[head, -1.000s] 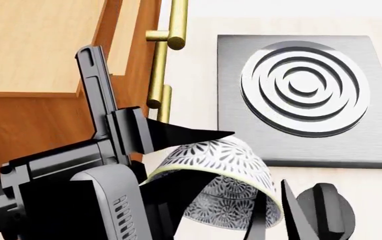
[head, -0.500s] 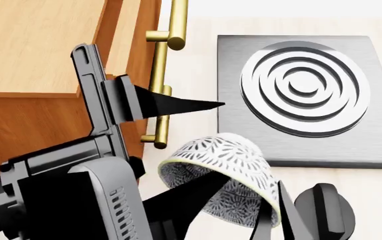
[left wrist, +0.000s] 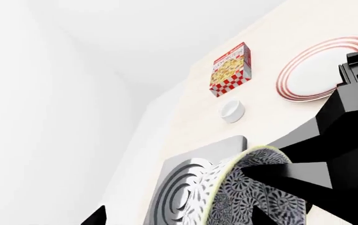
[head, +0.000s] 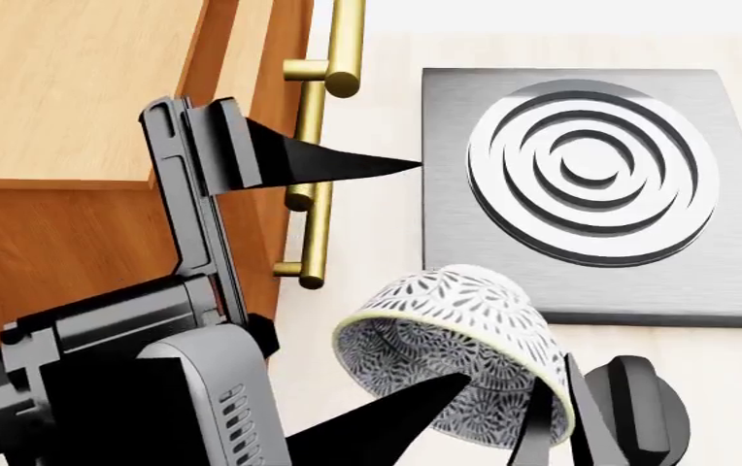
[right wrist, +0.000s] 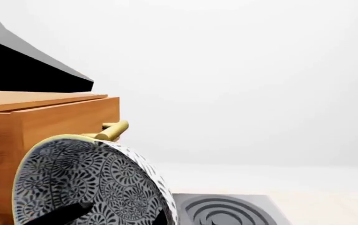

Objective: Pick the akita bowl on the wooden cabinet and place it on the plate.

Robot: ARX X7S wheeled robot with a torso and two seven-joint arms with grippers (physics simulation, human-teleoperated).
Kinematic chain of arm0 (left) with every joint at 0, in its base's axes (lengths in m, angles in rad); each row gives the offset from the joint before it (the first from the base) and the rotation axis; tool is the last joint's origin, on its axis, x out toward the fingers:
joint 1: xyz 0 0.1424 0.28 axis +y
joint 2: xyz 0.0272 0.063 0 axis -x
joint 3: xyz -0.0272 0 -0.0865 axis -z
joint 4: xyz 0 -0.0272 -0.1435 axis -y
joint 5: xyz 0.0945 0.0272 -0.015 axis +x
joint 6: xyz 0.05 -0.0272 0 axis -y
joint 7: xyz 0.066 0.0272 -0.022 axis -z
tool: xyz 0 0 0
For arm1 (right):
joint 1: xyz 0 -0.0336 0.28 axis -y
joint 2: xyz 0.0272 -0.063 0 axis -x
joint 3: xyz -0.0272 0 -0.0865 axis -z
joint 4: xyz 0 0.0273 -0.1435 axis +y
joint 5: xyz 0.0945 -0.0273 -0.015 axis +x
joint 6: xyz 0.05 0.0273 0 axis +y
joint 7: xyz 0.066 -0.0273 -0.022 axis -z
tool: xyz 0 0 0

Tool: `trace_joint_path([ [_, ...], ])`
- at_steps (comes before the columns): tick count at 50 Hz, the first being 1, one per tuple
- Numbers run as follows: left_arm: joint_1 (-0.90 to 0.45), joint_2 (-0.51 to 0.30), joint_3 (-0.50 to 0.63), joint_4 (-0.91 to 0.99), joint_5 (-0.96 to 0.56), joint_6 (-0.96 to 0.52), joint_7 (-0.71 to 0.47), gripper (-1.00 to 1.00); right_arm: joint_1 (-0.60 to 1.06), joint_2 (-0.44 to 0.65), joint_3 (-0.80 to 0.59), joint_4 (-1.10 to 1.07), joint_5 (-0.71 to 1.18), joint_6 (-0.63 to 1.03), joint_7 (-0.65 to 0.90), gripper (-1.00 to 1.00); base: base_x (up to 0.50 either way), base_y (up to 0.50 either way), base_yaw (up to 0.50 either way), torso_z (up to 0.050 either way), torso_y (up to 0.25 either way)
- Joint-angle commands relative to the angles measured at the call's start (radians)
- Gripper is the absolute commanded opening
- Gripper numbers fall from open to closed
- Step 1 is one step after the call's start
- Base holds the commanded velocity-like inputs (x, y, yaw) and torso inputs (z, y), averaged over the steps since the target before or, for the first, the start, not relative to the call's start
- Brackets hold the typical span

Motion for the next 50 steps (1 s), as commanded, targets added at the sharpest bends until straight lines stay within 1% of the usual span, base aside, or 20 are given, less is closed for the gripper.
trace_joint_path([
  [1, 0.001, 0.001, 0.001, -0.002, 0.003, -0.002, 0.0, 1.0, -0.017, 0.008, 0.044, -0.009, -0.007, -0.008, 0.035, -1.0, 0.0, 0.0, 0.0, 0.0, 0.0],
  [11, 0.003, -0.004, -0.003, -0.001, 0.003, -0.001, -0.005, 1.0, -0.066, 0.016, 0.138, -0.005, 0.035, -0.053, 0.091, -1.0, 0.0, 0.0, 0.0, 0.0, 0.0],
  [12, 0.002, -0.004, -0.003, -0.001, 0.006, -0.001, -0.005, 1.0, -0.075, 0.012, 0.163, 0.0, 0.058, -0.063, 0.106, -1.0, 0.0, 0.0, 0.0, 0.0, 0.0],
  [13, 0.002, -0.005, -0.005, -0.002, 0.004, 0.0, -0.006, 1.0, -0.074, 0.01, 0.179, -0.004, 0.073, -0.033, 0.131, -1.0, 0.0, 0.0, 0.0, 0.0, 0.0],
  [14, 0.003, -0.005, -0.005, -0.003, 0.005, 0.001, -0.007, 1.0, -0.087, -0.005, 0.225, 0.0, 0.091, -0.033, 0.176, -1.0, 0.0, 0.0, 0.0, 0.0, 0.0],
  [16, 0.006, -0.006, -0.003, -0.003, 0.01, 0.001, -0.009, 1.0, -0.1, -0.012, 0.266, 0.002, 0.117, -0.036, 0.208, -1.0, 0.0, 0.0, 0.0, 0.0, 0.0],
  [17, 0.007, -0.006, -0.004, -0.004, 0.009, 0.002, -0.01, 1.0, -0.102, -0.017, 0.296, -0.007, 0.149, 0.003, 0.252, -1.0, 0.0, 0.0, 0.0, 0.0, 0.0],
  [25, 0.008, -0.003, -0.005, -0.004, 0.008, -0.001, -0.014, 1.0, -0.091, -0.035, 0.378, -0.026, 0.215, 0.075, 0.371, -1.0, 0.0, 0.0, 0.0, 0.0, 0.001],
  [29, 0.007, -0.003, -0.007, -0.003, 0.007, -0.003, -0.018, 1.0, -0.108, -0.045, 0.428, -0.03, 0.247, 0.064, 0.405, -1.0, 0.0, 0.0, 0.0, 0.0, 0.0],
  [30, 0.008, -0.003, -0.006, -0.004, 0.007, -0.003, -0.018, 1.0, -0.102, -0.039, 0.448, -0.036, 0.273, 0.103, 0.442, -1.0, 0.0, 0.0, 0.0, 0.0, 0.0],
  [32, 0.008, -0.003, -0.007, -0.004, 0.006, -0.003, -0.018, 1.0, -0.105, -0.041, 0.466, -0.04, 0.28, 0.099, 0.455, -1.0, 0.0, 0.0, 0.0, 0.0, 0.0],
  [33, 0.008, -0.002, -0.006, -0.004, 0.008, -0.003, -0.018, 1.0, -0.101, -0.02, 0.476, -0.06, 0.282, 0.14, 0.486, -1.0, 0.0, 0.0, 0.0, 0.0, 0.0],
  [40, 0.008, 0.0, -0.009, -0.005, 0.004, -0.004, -0.021, 1.0, -0.108, 0.044, 0.467, -0.073, 0.306, 0.118, 0.559, -1.0, 0.0, 0.0, 0.0, 0.0, 0.0],
  [45, 0.014, -0.002, -0.006, -0.007, 0.01, -0.001, -0.019, 1.0, -0.108, 0.042, 0.471, -0.057, 0.335, 0.086, 0.552, -1.0, 0.0, 0.0, 0.0, 0.0, 0.0],
  [46, 0.016, -0.002, -0.007, -0.009, 0.01, 0.001, -0.02, 1.0, -0.108, 0.038, 0.483, -0.045, 0.366, 0.079, 0.551, -1.0, 0.0, 0.0, 0.0, 0.0, 0.0],
  [49, 0.018, -0.002, -0.005, -0.012, 0.014, 0.003, -0.016, 1.0, -0.134, -0.003, 0.524, 0.005, 0.492, -0.037, 0.471, -1.0, 0.0, 0.0, 0.0, 0.0, 0.0],
  [50, 0.018, -0.002, -0.005, -0.012, 0.016, 0.003, -0.017, 1.0, -0.16, -0.026, 0.556, 0.023, 0.593, -0.12, 0.406, -1.0, 0.0, 0.0, 0.0, 0.0, 0.0],
])
